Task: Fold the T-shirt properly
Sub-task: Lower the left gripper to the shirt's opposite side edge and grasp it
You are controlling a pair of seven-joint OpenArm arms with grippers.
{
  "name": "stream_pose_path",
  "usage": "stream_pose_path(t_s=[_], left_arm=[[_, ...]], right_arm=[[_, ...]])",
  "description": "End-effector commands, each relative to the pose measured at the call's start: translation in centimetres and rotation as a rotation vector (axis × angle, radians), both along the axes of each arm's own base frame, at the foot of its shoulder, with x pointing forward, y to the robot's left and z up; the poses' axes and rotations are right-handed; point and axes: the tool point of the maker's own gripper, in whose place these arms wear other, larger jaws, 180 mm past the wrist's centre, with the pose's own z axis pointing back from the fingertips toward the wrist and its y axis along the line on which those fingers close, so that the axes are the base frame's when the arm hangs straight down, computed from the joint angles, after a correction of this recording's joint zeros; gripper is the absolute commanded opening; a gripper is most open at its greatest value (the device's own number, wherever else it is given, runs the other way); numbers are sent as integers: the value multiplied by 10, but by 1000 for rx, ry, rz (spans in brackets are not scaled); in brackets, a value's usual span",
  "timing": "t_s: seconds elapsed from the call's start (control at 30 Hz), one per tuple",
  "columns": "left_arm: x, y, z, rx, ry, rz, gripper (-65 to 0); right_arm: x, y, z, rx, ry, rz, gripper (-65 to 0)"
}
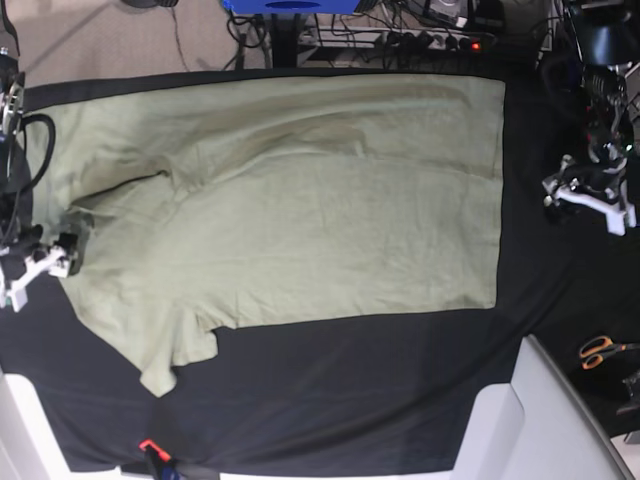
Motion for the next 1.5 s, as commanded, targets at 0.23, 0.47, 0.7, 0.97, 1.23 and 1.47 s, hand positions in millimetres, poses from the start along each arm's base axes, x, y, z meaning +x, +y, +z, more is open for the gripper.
stream_pose_path(t_s=[0.23, 0.47, 0.7, 0.97, 1.23, 1.47], left_arm=[[32, -7, 7, 7, -23, -52, -186], [44, -5, -1, -26, -10, -15, -176], [63, -55, -13, -61, 8, -121, -174], [67, -84, -22, -110, 3, -136, -176], [73, -108, -27, -158, 25, -158, -186], [76, -112, -26, -169, 39, -167, -188]], right_arm=[[17, 5, 11, 4, -47, 3, -156], [20, 22, 6, 29, -46, 16, -266], [20, 22, 6, 31, -47, 16, -266], [19, 19, 7, 25, -46, 14, -266], [19, 19, 7, 25, -46, 14, -266], [21, 23, 7, 31, -50, 22, -269]])
